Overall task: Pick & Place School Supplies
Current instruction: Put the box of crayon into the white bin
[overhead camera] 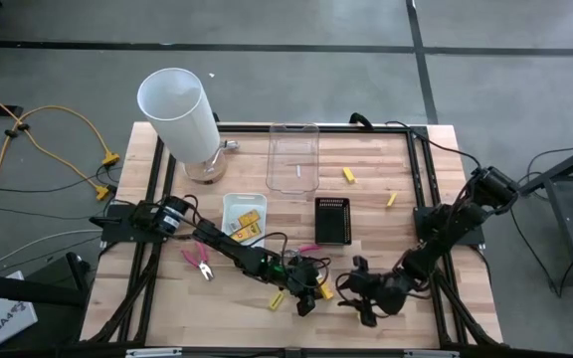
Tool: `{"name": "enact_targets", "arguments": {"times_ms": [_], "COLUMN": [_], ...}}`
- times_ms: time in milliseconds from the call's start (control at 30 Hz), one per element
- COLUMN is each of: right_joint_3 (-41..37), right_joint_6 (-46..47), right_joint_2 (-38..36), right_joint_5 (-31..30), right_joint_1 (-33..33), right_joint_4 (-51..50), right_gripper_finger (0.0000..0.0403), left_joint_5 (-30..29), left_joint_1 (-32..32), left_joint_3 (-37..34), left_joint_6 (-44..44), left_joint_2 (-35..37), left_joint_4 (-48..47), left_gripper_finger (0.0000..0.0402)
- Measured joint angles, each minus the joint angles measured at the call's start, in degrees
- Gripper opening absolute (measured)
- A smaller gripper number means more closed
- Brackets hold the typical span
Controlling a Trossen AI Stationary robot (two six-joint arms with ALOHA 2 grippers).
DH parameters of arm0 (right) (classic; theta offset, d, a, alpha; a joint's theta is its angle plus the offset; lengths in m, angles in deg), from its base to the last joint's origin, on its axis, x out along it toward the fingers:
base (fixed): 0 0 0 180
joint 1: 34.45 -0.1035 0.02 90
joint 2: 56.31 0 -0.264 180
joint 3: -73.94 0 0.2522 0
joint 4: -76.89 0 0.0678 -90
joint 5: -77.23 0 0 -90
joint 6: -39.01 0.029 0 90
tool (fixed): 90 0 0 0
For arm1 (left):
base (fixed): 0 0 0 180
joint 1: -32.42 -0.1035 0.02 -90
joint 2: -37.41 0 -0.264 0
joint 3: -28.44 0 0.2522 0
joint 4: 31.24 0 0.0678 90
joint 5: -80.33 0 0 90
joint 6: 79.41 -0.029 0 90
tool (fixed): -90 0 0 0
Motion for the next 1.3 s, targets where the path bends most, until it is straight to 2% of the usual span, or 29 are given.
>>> {"name": "enact_targets", "arguments": {"times_ms": [300,533,733,833,1000,1133,1300], "right_joint_3": [0.95,7.44,18.19,21.52,22.12,22.15,22.14], "right_joint_6": [-3.10,-4.91,-5.86,-5.17,-1.22,3.03,3.84], "right_joint_2": [0.03,2.35,10.88,12.46,12.35,12.75,14.40], "right_joint_5": [-1.16,-2.44,-5.99,-8.27,-13.26,-12.48,-12.52], "right_joint_1": [-0.66,-3.72,-5.25,-5.45,-5.51,-5.23,-5.49], "right_joint_4": [0.62,-0.76,-13.24,-21.70,-27.12,-28.95,-29.25], "right_gripper_finger": [0.0188,0.0188,0.0188,0.0188,0.0188,0.0188,0.0188], "left_joint_5": [-0.02,-0.04,-0.03,-0.02,0.07,0.06,0.07], "left_joint_1": [0.00,0.00,0.00,-0.02,-0.02,0.09,0.07], "left_joint_3": [0.00,-0.02,-0.04,-0.04,-0.07,-0.07,-0.07], "left_joint_6": [0.00,0.02,-0.70,-0.73,-1.14,-1.73,-1.75], "left_joint_2": [0.00,0.00,0.00,0.00,-0.04,-0.09,-0.09], "left_joint_4": [0.02,0.13,0.24,0.24,0.87,1.29,1.39], "left_gripper_finger": [0.0169,0.0169,0.0169,0.0169,0.0169,0.0169,0.0169]}}
